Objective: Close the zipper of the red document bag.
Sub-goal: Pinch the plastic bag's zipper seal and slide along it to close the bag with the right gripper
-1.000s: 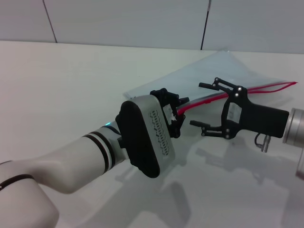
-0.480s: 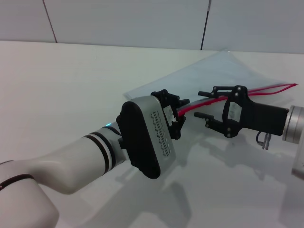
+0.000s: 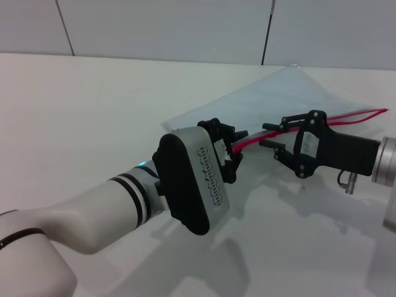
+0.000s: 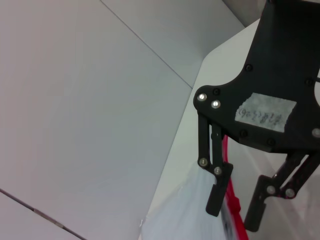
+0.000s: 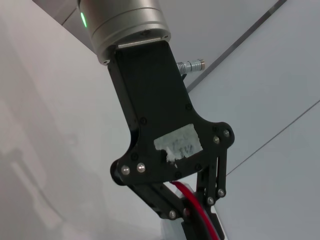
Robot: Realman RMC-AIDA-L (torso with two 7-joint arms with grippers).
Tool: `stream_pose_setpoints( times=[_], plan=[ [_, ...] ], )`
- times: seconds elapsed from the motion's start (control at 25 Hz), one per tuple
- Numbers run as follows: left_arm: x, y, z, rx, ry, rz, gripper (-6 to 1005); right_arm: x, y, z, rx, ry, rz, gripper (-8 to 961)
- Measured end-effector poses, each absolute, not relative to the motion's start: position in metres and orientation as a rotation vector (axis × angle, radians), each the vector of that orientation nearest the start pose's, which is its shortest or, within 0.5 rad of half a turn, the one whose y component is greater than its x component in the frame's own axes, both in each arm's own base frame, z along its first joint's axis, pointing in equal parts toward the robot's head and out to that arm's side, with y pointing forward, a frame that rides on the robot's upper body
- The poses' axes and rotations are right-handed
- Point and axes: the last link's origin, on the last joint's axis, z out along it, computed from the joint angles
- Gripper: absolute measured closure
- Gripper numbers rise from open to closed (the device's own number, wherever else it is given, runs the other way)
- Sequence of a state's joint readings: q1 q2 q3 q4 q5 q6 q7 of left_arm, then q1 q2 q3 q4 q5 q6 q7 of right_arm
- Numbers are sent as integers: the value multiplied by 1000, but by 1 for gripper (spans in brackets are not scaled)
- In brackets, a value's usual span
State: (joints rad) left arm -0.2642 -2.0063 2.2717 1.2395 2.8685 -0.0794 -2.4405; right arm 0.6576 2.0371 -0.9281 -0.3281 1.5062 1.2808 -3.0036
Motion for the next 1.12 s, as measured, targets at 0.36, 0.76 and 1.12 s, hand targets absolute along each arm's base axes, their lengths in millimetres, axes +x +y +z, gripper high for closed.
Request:
stream_pose_setpoints(
  times=[0.36, 0.76, 1.12],
  plan=[
    [-160, 313, -107, -2249, 429, -119, 914, 241, 364, -43, -2425, -755, 396, 782],
    [-159, 313, -107, -2247, 430, -122, 909, 241, 362, -45, -2442, -772, 393, 848],
    [-160, 313, -106, -2246, 431, -122, 905, 243, 364, -45, -2436, -753, 377, 878]
  ],
)
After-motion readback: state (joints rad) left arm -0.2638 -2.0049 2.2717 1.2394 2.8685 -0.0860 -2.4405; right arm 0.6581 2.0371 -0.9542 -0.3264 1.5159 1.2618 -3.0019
